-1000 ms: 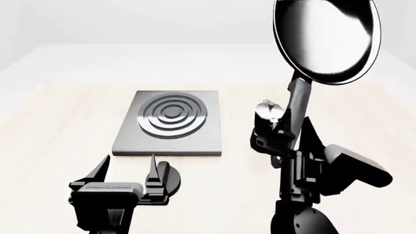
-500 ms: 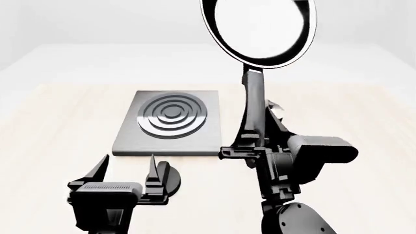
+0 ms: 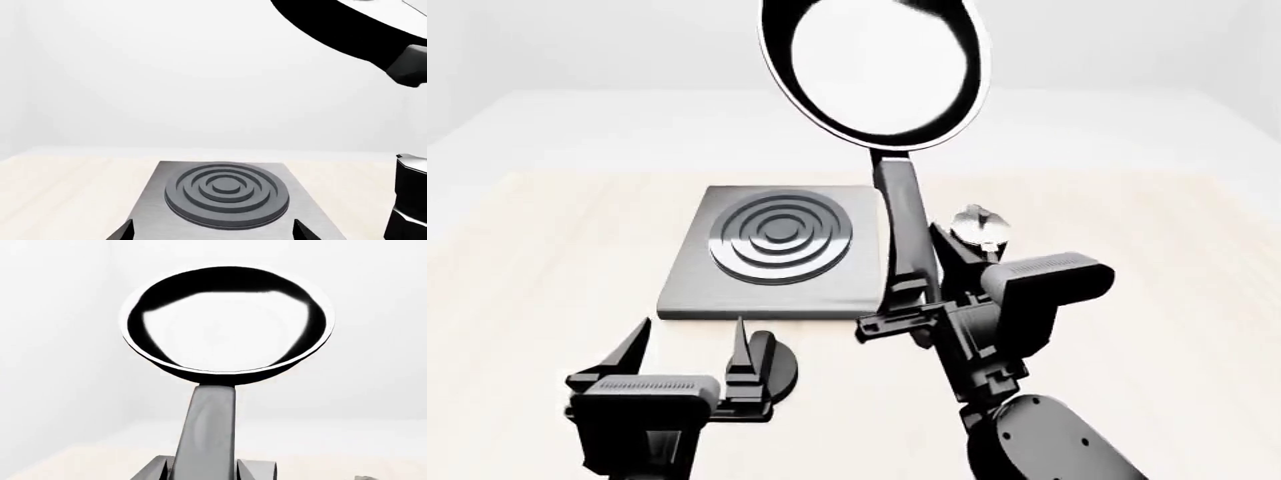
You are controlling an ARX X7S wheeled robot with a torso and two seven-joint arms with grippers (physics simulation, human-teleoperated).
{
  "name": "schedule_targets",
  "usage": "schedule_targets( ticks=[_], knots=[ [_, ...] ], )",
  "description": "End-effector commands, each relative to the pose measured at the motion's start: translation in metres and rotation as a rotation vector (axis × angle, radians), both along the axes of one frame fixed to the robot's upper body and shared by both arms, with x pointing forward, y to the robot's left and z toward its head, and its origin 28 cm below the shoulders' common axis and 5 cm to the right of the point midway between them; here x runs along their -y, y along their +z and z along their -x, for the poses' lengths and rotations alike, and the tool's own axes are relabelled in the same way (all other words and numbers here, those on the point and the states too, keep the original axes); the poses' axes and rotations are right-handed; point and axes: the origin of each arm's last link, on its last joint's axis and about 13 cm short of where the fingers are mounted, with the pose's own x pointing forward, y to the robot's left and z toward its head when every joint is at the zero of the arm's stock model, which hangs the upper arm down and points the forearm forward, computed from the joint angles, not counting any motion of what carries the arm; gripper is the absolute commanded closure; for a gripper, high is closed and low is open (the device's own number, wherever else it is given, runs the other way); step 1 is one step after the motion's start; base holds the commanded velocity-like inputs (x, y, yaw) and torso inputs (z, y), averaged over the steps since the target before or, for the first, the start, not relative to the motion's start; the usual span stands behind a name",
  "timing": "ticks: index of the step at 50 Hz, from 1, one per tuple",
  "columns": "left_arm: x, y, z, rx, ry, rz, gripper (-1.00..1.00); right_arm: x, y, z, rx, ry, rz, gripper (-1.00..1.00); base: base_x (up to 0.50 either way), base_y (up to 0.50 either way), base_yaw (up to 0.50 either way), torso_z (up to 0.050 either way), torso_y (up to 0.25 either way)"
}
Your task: Put the frying pan on the stove.
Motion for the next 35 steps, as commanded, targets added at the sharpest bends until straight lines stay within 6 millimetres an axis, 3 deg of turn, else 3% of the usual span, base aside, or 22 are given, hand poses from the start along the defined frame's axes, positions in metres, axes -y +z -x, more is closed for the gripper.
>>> schedule_targets(
  ticks=[1,20,35],
  knots=[
    [-0.001,0.002,0.0,0.003,0.003,-0.001,-1.0,0.004,0.016,-0.007,0.075,0.06,0.082,1.0,0.0,0.0,0.0,0.0,0.0],
    [-0.002,0.001,-0.001,0.002,0.004,0.003,-1.0,0.008,0.006,-0.018,-0.004,0.143,0.136,1.0,0.0,0.0,0.0,0.001,0.002],
    [-0.003,0.0,0.0,0.0,0.008,0.001,-1.0,0.01,0.012,-0.032,-0.033,0.145,0.199,1.0,0.0,0.0,0.0,0.0,0.002]
  ],
)
